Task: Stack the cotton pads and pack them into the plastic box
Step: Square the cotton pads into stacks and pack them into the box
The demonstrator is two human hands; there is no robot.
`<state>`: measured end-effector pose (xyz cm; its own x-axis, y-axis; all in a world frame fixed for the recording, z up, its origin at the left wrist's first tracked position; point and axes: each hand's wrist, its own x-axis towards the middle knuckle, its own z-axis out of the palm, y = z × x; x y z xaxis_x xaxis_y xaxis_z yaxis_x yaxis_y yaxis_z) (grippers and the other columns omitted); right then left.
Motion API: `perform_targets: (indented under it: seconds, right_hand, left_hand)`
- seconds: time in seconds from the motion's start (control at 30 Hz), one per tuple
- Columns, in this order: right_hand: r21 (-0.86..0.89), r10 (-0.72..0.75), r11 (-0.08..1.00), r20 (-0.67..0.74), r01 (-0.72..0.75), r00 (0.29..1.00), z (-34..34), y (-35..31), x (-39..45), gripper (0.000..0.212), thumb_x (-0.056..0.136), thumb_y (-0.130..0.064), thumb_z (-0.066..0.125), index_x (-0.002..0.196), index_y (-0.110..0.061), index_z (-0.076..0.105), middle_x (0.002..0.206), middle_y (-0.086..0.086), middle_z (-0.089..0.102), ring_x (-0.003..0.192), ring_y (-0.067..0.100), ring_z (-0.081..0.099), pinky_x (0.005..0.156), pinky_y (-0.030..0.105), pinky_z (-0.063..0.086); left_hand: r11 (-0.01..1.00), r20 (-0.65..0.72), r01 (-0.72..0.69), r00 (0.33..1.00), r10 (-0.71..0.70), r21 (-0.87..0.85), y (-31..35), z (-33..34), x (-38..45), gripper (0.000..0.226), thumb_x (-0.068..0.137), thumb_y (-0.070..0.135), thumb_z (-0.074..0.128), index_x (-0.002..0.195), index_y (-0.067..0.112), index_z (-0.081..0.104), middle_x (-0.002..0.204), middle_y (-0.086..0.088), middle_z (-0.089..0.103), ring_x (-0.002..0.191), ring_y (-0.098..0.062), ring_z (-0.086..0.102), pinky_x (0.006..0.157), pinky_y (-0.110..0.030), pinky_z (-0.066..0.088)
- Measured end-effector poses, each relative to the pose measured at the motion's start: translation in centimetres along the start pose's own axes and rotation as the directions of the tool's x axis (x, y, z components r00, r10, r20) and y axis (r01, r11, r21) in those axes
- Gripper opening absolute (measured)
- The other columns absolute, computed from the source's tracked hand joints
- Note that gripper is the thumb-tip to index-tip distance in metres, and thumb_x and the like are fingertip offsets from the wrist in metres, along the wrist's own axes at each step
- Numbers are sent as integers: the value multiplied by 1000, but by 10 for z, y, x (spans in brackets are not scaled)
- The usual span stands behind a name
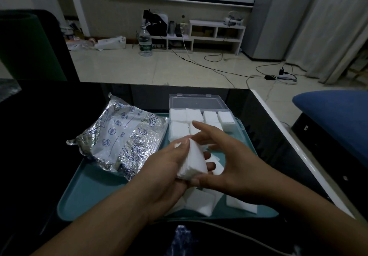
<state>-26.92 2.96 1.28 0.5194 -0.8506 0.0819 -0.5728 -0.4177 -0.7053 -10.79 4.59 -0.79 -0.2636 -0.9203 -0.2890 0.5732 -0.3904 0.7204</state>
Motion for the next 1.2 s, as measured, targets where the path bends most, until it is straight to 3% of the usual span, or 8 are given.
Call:
perform_targets:
  seconds: [0.17,0.3,0.43,0.7,0.8,0.93,1.07,1.2]
  right_hand:
    - [82,4,997,-4,-4,1000,1,-4,-1,94,74,-26,82,148,-42,26,127,-22,51,114,-9,48,82,2,43]
    - [94,-7,996,-21,9,1000,1,-5,0,95,73,-23,84,148,-40,28,127,-19,53,117,-6,49,85,5,45]
    - [176,-3,984,3,3,1000,4,-10,-1,99,70,-15,86,147,-39,27,131,-20,48,108,-24,45,76,-4,39]
    - [168,6,986,5,-7,1000,6,-14,-2,103,70,-13,86,147,-42,23,126,-19,49,105,-21,50,75,-1,42]
    - [20,21,1000,-40,-20,999,-2,-11,-3,87,73,-41,80,146,-40,32,123,-22,54,111,-13,50,90,7,43]
    - [-218,200,949,-132,-226,971,-16,3,-6,17,85,-40,66,93,-24,68,82,-8,67,77,3,62,74,27,54]
    - [-526,463,773,82,-356,883,9,1,-12,41,85,-60,59,91,-20,67,88,-3,67,81,14,63,78,35,55]
    - [-634,421,718,67,-287,904,32,-7,-13,46,79,-65,59,104,-27,55,107,-3,53,97,18,55,72,31,41]
  left_hand:
    - [1000,3,-11,1000,10,13,-2,0,-1,39,94,29,51,128,11,60,114,-26,67,99,-43,67,84,-48,58]
    - [1000,28,-3,1000,3,17,-1,0,-3,42,94,30,51,131,13,58,118,-25,66,99,-43,67,69,-39,59]
    - [1000,29,-5,1000,5,3,-2,2,-4,36,99,28,47,131,15,58,123,-25,64,108,-42,65,73,-41,60]
    - [997,87,29,996,-35,74,-1,1,-4,38,93,21,63,130,15,58,127,-23,62,111,-42,64,80,-41,55]
    - [996,2,-8,1000,7,93,2,0,-5,39,93,1,55,126,21,59,111,-21,70,82,-29,70,67,-36,56]
    - [995,-170,-26,984,42,98,9,-4,-1,28,95,0,46,109,17,64,85,-11,74,60,-21,68,54,-31,56]
    - [995,-228,-38,972,57,89,12,-5,1,21,96,3,46,101,15,63,85,-13,70,56,-20,65,51,-30,55]
    - [995,-232,-40,971,62,96,10,-4,1,16,97,8,49,103,14,62,81,-12,70,53,-19,63,51,-29,52]
